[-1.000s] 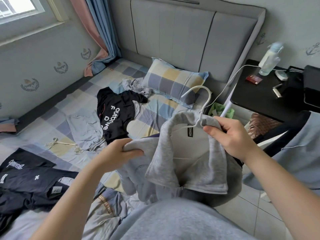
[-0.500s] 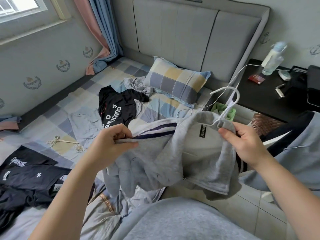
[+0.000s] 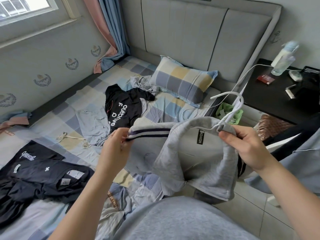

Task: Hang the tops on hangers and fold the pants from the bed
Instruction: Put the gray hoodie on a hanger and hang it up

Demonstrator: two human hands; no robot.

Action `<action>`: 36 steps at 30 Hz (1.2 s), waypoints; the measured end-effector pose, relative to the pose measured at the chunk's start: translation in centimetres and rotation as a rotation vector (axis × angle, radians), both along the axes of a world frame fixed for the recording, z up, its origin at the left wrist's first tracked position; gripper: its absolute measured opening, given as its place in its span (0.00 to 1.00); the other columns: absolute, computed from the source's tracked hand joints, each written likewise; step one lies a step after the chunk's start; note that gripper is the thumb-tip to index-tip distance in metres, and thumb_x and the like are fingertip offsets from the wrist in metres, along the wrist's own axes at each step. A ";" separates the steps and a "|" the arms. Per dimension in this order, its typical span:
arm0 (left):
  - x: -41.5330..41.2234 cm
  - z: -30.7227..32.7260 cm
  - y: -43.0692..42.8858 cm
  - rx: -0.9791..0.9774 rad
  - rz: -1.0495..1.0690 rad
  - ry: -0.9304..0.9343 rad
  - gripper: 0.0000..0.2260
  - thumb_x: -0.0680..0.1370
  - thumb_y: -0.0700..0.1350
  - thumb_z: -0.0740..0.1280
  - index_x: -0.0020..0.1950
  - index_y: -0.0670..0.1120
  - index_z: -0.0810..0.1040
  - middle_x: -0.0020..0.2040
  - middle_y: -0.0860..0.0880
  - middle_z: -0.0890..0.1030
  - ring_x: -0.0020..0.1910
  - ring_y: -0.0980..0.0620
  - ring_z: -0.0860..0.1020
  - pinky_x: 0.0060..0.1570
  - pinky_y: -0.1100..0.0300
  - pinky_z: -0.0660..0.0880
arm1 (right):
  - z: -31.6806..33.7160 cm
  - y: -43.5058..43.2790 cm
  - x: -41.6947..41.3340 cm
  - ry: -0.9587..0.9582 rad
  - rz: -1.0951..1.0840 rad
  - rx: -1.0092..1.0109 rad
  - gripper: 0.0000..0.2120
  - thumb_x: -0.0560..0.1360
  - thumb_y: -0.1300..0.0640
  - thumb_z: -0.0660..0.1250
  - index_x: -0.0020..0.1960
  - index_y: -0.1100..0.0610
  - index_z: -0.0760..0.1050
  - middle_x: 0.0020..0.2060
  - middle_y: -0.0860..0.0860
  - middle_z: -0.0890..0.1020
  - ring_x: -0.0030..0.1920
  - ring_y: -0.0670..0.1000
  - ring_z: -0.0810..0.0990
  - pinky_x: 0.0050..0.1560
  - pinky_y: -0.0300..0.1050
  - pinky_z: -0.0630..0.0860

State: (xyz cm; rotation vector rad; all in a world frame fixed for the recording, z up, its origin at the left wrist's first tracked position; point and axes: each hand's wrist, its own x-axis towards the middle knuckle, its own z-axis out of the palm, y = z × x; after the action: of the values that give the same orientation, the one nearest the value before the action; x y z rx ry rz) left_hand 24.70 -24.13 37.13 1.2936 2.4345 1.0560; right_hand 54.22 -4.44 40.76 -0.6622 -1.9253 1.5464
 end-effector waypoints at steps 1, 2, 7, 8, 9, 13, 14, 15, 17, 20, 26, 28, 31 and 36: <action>-0.1 -0.2 -0.2 0.044 0.030 0.011 0.09 0.80 0.37 0.67 0.59 0.46 0.78 0.52 0.50 0.81 0.51 0.48 0.81 0.51 0.54 0.77 | 0.1 0.2 0.2 -0.028 -0.001 0.011 0.19 0.75 0.47 0.70 0.38 0.63 0.76 0.31 0.51 0.72 0.34 0.48 0.69 0.35 0.37 0.67; -0.2 -0.2 -0.4 0.103 0.051 0.038 0.08 0.81 0.37 0.66 0.58 0.44 0.80 0.51 0.50 0.82 0.50 0.48 0.81 0.50 0.53 0.78 | 0.2 0.4 0.3 -0.063 0.004 0.027 0.17 0.76 0.48 0.69 0.39 0.62 0.77 0.32 0.49 0.73 0.35 0.47 0.70 0.36 0.36 0.68; -0.2 0.8 -0.3 0.325 0.100 0.082 0.09 0.81 0.34 0.63 0.56 0.45 0.79 0.48 0.52 0.81 0.46 0.53 0.77 0.47 0.59 0.74 | 0.5 0.7 0.5 -0.166 0.118 -0.007 0.18 0.75 0.49 0.69 0.41 0.65 0.78 0.34 0.51 0.74 0.37 0.49 0.71 0.39 0.39 0.70; -0.2 1.0 -0.1 0.328 0.098 0.069 0.09 0.81 0.34 0.63 0.55 0.46 0.79 0.47 0.52 0.80 0.45 0.54 0.77 0.47 0.61 0.73 | 0.6 0.6 0.5 -0.151 0.122 -0.017 0.18 0.75 0.48 0.69 0.42 0.66 0.79 0.34 0.51 0.74 0.38 0.49 0.72 0.40 0.40 0.70; -0.4 1.2 0.0 0.318 0.089 0.059 0.09 0.81 0.34 0.63 0.53 0.47 0.78 0.46 0.52 0.80 0.45 0.56 0.76 0.46 0.64 0.73 | 0.8 0.3 0.5 -0.125 0.108 -0.023 0.16 0.75 0.48 0.70 0.42 0.63 0.80 0.35 0.51 0.75 0.38 0.48 0.73 0.41 0.40 0.71; -0.8 1.7 0.0 0.235 -0.025 -0.013 0.13 0.76 0.28 0.64 0.49 0.47 0.77 0.46 0.51 0.79 0.46 0.59 0.77 0.46 0.66 0.73 | 1.2 -0.2 0.2 -0.059 0.055 -0.081 0.08 0.74 0.54 0.67 0.43 0.53 0.85 0.34 0.46 0.78 0.39 0.44 0.75 0.41 0.37 0.72; -0.6 1.9 0.0 0.216 -0.077 -0.027 0.14 0.76 0.29 0.65 0.51 0.47 0.77 0.48 0.53 0.80 0.48 0.60 0.77 0.49 0.68 0.73 | 1.2 -0.4 0.1 -0.061 0.065 -0.075 0.08 0.74 0.56 0.66 0.42 0.51 0.85 0.33 0.44 0.78 0.38 0.41 0.75 0.41 0.34 0.72; -0.4 2.1 -0.1 0.204 -0.144 -0.020 0.13 0.76 0.30 0.67 0.54 0.47 0.78 0.50 0.54 0.81 0.51 0.60 0.78 0.51 0.71 0.72 | 1.2 -0.5 0.0 -0.068 0.075 -0.073 0.09 0.74 0.56 0.66 0.41 0.49 0.85 0.33 0.44 0.78 0.37 0.40 0.75 0.40 0.32 0.72; 0.2 2.4 0.2 0.206 -0.278 0.033 0.13 0.77 0.35 0.70 0.59 0.47 0.79 0.51 0.55 0.82 0.52 0.60 0.80 0.54 0.70 0.72 | 1.4 -0.8 -0.2 -0.087 0.093 -0.069 0.09 0.74 0.56 0.66 0.40 0.51 0.84 0.32 0.45 0.77 0.36 0.41 0.74 0.39 0.33 0.72; 1.6 2.3 0.8 0.244 -0.366 0.106 0.08 0.80 0.41 0.69 0.57 0.44 0.83 0.46 0.52 0.81 0.43 0.56 0.80 0.45 0.63 0.76 | 1.3 -0.8 -0.2 -0.102 0.099 -0.059 0.09 0.73 0.55 0.67 0.41 0.59 0.83 0.34 0.50 0.77 0.38 0.45 0.74 0.40 0.37 0.72; 3.0 2.4 1.3 0.216 -0.414 0.126 0.09 0.81 0.41 0.63 0.53 0.39 0.82 0.41 0.51 0.76 0.38 0.56 0.73 0.40 0.63 0.72 | 0.9 0.3 0.3 -0.127 0.094 -0.033 0.27 0.73 0.48 0.68 0.46 0.76 0.75 0.35 0.61 0.73 0.41 0.55 0.71 0.45 0.48 0.68; 2.7 3.1 1.5 0.170 -0.442 0.117 0.10 0.82 0.42 0.62 0.51 0.39 0.81 0.42 0.52 0.78 0.39 0.53 0.76 0.41 0.57 0.75 | 1.3 0.3 0.0 -0.138 0.105 -0.013 0.26 0.74 0.46 0.69 0.42 0.73 0.74 0.33 0.59 0.71 0.38 0.53 0.70 0.41 0.45 0.68; 3.0 4.0 1.8 0.110 -0.459 0.191 0.12 0.82 0.45 0.59 0.51 0.40 0.79 0.43 0.51 0.79 0.41 0.48 0.78 0.40 0.49 0.76 | 1.6 0.2 -0.6 -0.148 0.106 -0.008 0.23 0.74 0.44 0.70 0.35 0.64 0.72 0.30 0.50 0.70 0.33 0.49 0.69 0.35 0.38 0.68; 3.5 4.5 2.4 0.060 -0.465 0.252 0.11 0.83 0.44 0.58 0.53 0.41 0.79 0.45 0.48 0.80 0.41 0.45 0.78 0.38 0.46 0.76 | 1.6 -0.1 -1.6 -0.160 0.095 -0.042 0.22 0.75 0.48 0.69 0.32 0.62 0.68 0.28 0.51 0.67 0.30 0.50 0.65 0.31 0.37 0.64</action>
State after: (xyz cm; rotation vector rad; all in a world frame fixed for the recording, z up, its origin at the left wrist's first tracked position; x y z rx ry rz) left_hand 28.18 -21.74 41.60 1.9901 2.1010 0.8847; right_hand 52.59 -4.55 42.40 -0.7425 -2.0732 1.6399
